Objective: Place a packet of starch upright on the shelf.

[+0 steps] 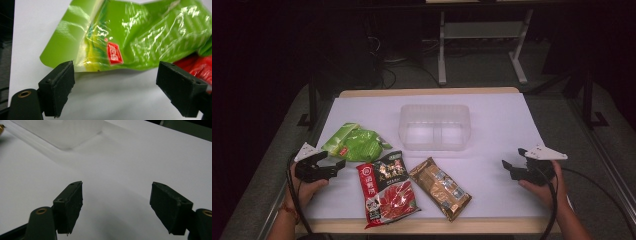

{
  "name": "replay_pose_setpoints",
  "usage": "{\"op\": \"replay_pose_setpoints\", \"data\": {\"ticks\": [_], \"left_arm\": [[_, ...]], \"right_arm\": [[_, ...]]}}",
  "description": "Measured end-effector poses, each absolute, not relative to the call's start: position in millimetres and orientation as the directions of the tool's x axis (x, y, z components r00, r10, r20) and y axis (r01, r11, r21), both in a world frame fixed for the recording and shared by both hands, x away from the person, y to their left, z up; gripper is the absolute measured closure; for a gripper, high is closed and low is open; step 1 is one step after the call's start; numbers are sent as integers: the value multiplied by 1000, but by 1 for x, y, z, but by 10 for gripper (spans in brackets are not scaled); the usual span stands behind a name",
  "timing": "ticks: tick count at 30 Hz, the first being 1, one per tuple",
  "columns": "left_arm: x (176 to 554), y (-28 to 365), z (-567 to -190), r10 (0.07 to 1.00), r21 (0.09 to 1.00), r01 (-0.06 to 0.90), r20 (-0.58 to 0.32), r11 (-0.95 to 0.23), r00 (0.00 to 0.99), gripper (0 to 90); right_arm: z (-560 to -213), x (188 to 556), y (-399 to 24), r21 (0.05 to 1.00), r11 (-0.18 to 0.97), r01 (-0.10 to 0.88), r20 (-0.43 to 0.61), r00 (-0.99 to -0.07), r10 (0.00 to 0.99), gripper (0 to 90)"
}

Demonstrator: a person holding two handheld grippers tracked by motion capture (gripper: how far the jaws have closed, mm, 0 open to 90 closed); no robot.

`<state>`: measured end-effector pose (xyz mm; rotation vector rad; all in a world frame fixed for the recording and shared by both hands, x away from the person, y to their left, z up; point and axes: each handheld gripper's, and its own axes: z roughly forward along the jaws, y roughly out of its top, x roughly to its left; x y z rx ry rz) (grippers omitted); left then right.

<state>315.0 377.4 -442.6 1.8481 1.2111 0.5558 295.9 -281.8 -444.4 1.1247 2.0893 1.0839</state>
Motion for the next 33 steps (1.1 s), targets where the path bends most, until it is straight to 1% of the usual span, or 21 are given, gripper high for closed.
{"op": "replay_pose_setpoints", "data": {"ticks": [2,3,8,11,12,15,16,17,20,21,25,26,27,28,29,30,32,33], "left_arm": [[315,378,-442,898,830,530,-87,-175,431,172],[317,380,-442,909,829,534,-80,-168,409,176],[320,386,-437,920,840,525,-88,-138,382,176],[326,395,-429,918,857,510,-137,-78,371,175],[331,401,-423,922,855,517,-172,-35,347,175],[337,403,-419,926,851,523,-168,-36,338,173],[345,404,-418,929,843,537,-176,-28,325,173],[348,403,-419,927,839,543,-175,-37,333,173],[356,400,-422,938,822,566,-143,-64,315,171],[365,398,-427,935,800,595,-152,-75,321,171],[379,393,-433,939,772,628,-134,-102,317,173],[381,391,-435,939,769,629,-126,-112,321,203],[384,391,-437,935,762,636,-127,-122,330,254],[386,390,-439,930,757,640,-133,-128,344,251],[387,390,-440,921,757,640,-145,-131,361,271],[387,390,-440,914,757,640,-157,-133,375,330],[387,390,-441,910,759,637,-157,-137,383,394],[386,392,-439,906,763,631,-154,-144,393,537]], "right_arm": [[-445,296,-281,838,333,433,-71,-518,852,257],[-445,296,-279,836,336,434,-70,-523,849,257],[-442,297,-274,834,348,428,-79,-533,843,263],[-442,298,-267,832,346,433,-66,-543,837,269],[-443,298,-264,829,355,433,-67,-552,831,269],[-444,297,-259,822,378,426,-82,-568,819,270],[-444,296,-254,814,402,418,-99,-583,806,272],[-444,296,-253,814,403,417,-98,-586,805,273],[-445,296,-252,812,404,421,-91,-593,800,275],[-445,296,-252,812,403,422,-87,-595,799,275],[-447,297,-252,809,402,428,-79,-599,797,276],[-447,297,-252,808,401,431,-75,-601,796,278],[-448,297,-251,806,405,432,-76,-603,794,278],[-448,297,-250,804,409,432,-78,-605,793,278],[-449,297,-250,802,410,433,-75,-608,790,279],[-449,297,-249,799,416,434,-77,-613,786,279],[-450,297,-248,797,417,436,-76,-614,786,280],[-450,298,-247,796,419,436,-71,-620,781,284]]}}
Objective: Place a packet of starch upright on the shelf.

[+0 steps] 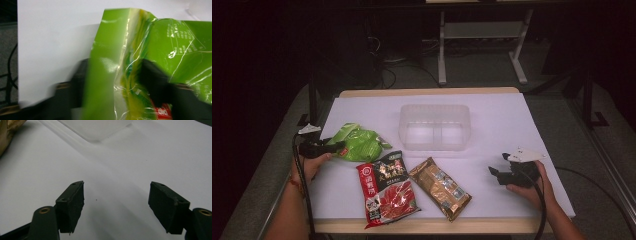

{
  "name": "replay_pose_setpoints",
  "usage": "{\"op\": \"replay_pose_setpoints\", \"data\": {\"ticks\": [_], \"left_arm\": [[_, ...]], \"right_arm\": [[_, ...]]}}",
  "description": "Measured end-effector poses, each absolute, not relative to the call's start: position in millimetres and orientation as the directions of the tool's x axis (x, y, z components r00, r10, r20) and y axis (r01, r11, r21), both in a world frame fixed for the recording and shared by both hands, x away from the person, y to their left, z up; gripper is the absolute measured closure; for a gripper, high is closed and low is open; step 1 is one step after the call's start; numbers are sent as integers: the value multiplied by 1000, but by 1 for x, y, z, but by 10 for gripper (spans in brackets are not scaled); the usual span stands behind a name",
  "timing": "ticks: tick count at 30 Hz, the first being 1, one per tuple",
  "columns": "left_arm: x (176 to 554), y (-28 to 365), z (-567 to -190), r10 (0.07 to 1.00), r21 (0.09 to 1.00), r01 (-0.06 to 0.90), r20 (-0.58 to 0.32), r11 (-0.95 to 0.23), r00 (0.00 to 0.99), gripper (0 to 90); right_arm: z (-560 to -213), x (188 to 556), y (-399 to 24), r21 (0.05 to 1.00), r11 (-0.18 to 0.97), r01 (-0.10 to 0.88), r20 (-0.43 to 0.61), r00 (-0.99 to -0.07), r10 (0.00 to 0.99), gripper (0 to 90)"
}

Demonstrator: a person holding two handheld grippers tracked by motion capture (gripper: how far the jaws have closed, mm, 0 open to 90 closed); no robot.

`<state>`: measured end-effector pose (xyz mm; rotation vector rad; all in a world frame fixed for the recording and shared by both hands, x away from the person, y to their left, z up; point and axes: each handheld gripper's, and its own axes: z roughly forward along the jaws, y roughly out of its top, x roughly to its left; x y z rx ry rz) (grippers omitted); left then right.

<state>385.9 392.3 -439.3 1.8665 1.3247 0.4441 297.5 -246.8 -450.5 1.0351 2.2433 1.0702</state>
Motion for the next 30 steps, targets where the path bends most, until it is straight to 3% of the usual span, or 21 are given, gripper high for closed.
{"op": "replay_pose_setpoints", "data": {"ticks": [3,6,8,10,13,15,17,20,22,25,30], "left_arm": [[385,398,-438,896,762,638,-202,-110,395,736],[384,395,-435,891,769,625,-185,-131,414,867],[382,391,-431,886,778,609,-163,-155,434,897],[382,391,-430,886,781,606,-162,-154,435,896],[385,391,-431,882,769,625,-198,-131,428,727],[388,387,-432,874,764,628,-194,-150,445,720],[393,384,-433,872,754,641,-208,-146,444,616],[396,378,-434,873,749,640,-187,-170,451,560],[400,373,-436,871,738,651,-191,-176,453,478],[402,373,-437,862,733,660,-215,-168,458,536],[401,371,-436,863,726,658,-187,-200,469,828]], "right_arm": [[-451,298,-245,795,420,438,-69,-622,780,286],[-451,298,-244,794,421,440,-66,-625,778,288],[-451,298,-242,787,432,440,-74,-628,775,292],[-452,298,-242,787,432,441,-71,-630,773,292],[-455,300,-240,776,439,453,-71,-630,774,295],[-456,301,-240,771,438,462,-60,-632,772,295],[-456,302,-239,770,442,461,-62,-635,770,295],[-456,302,-240,769,439,464,-59,-632,772,295],[-457,302,-240,769,435,468,-52,-633,772,295],[-457,303,-240,767,436,471,-49,-635,771,296],[-458,303,-239,764,439,474,-47,-637,770,296]]}}
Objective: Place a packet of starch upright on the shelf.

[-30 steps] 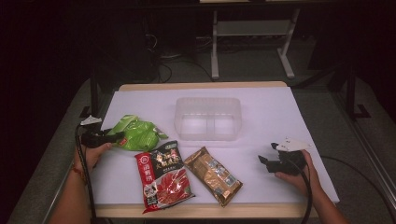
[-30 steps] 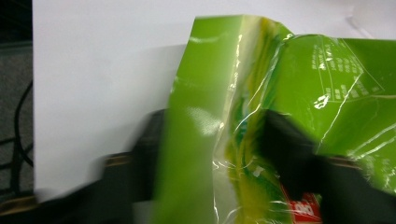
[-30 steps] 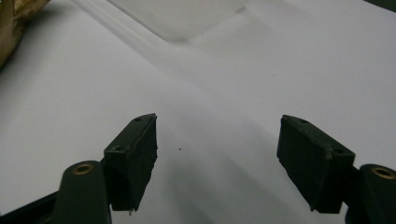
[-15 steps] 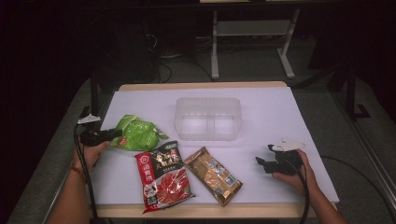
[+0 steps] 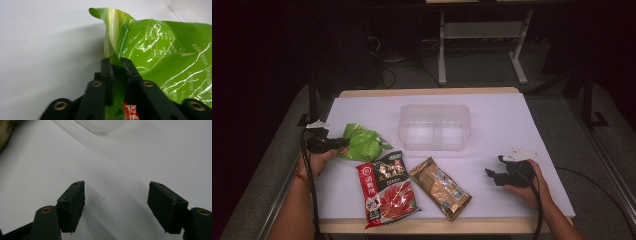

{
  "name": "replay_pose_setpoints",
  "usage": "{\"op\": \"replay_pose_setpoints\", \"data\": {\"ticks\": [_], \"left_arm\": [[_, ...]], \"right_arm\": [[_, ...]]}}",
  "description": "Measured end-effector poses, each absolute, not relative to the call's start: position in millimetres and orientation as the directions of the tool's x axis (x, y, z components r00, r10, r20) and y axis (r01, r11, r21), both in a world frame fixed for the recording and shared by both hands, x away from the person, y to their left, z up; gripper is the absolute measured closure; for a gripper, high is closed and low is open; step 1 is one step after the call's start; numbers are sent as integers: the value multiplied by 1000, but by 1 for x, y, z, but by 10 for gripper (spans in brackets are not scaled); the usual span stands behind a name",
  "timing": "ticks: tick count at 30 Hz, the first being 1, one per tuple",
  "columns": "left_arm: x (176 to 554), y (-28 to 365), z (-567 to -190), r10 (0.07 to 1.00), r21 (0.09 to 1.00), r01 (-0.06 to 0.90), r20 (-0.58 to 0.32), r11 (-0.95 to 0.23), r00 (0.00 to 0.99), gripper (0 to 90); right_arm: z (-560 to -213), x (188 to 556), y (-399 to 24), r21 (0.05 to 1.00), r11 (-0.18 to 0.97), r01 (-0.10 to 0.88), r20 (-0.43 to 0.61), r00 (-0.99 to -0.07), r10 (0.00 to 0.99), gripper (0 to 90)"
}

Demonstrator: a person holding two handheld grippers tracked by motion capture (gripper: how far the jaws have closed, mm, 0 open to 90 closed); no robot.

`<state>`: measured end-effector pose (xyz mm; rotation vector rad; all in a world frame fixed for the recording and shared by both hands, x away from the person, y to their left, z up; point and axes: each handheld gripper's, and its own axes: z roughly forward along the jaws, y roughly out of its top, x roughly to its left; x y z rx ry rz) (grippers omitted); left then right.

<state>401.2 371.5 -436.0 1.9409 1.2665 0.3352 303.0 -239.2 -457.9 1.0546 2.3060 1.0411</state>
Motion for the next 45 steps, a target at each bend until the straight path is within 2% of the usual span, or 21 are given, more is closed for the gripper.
{"op": "replay_pose_setpoints", "data": {"ticks": [2,6,8,9,16,25,32,36,39,45], "left_arm": [[401,370,-435,866,730,651,-172,-209,470,879],[398,371,-433,865,743,640,-177,-195,469,896],[395,373,-430,853,757,632,-213,-164,476,896],[391,378,-424,834,769,631,-279,-103,476,894],[377,375,-397,800,822,566,-302,-56,519,896],[374,358,-377,800,858,511,-269,-54,537,900],[370,328,-346,769,891,452,-261,-40,584,900],[364,309,-325,759,911,407,-224,-58,611,900],[363,290,-316,766,915,394,-193,-85,613,900],[362,279,-310,760,918,387,-194,-81,620,900]], "right_arm": [[-458,303,-239,762,441,474,-49,-637,770,297],[-458,303,-239,764,438,474,-46,-636,770,297],[-458,304,-239,764,433,478,-40,-635,771,294],[-458,304,-239,764,431,480,-37,-635,772,294],[-458,305,-239,762,433,482,-35,-637,770,291],[-459,304,-238,757,438,486,-43,-631,774,297],[-459,305,-238,756,437,487,-43,-629,776,296],[-459,305,-238,756,436,489,-40,-630,776,296],[-459,305,-239,755,436,489,-38,-631,775,297],[-459,305,-239,754,435,493,-35,-630,776,293]]}}
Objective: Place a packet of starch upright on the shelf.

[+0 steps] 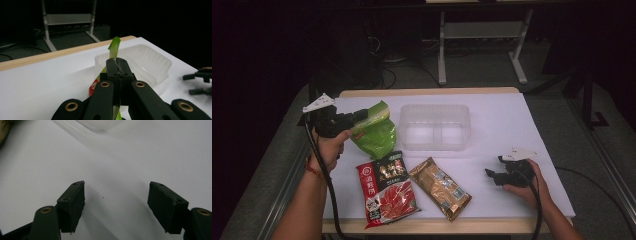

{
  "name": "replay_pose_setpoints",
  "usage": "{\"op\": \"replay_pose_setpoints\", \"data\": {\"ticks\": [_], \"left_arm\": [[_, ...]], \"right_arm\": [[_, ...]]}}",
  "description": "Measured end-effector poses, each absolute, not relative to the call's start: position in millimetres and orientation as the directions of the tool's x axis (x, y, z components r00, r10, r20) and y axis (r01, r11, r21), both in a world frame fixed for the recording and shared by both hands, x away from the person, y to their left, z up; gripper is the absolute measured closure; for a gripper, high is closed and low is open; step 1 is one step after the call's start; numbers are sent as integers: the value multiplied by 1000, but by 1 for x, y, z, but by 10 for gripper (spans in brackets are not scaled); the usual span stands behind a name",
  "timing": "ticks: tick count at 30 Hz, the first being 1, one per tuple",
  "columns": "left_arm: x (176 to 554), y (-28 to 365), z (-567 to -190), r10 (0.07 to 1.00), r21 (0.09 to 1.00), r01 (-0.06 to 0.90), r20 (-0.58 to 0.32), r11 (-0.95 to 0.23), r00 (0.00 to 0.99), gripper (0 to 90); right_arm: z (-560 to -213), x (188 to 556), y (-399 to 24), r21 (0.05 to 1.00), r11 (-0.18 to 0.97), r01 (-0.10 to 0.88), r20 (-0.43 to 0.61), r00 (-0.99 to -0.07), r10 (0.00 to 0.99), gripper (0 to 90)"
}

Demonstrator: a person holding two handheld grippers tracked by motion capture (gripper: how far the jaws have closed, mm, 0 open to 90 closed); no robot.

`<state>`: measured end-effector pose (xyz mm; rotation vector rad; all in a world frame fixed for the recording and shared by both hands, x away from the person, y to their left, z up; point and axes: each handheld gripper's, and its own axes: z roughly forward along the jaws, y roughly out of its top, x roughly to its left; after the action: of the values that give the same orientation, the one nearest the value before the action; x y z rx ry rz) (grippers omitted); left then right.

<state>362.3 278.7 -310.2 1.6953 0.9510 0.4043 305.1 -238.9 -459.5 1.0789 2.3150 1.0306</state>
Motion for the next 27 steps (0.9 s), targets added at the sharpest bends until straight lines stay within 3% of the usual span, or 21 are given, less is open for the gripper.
{"op": "replay_pose_setpoints", "data": {"ticks": [27], "left_arm": [[363,255,-253,753,965,260,-141,-42,643,900]], "right_arm": [[-458,305,-242,772,410,485,-26,-621,783,259]]}}
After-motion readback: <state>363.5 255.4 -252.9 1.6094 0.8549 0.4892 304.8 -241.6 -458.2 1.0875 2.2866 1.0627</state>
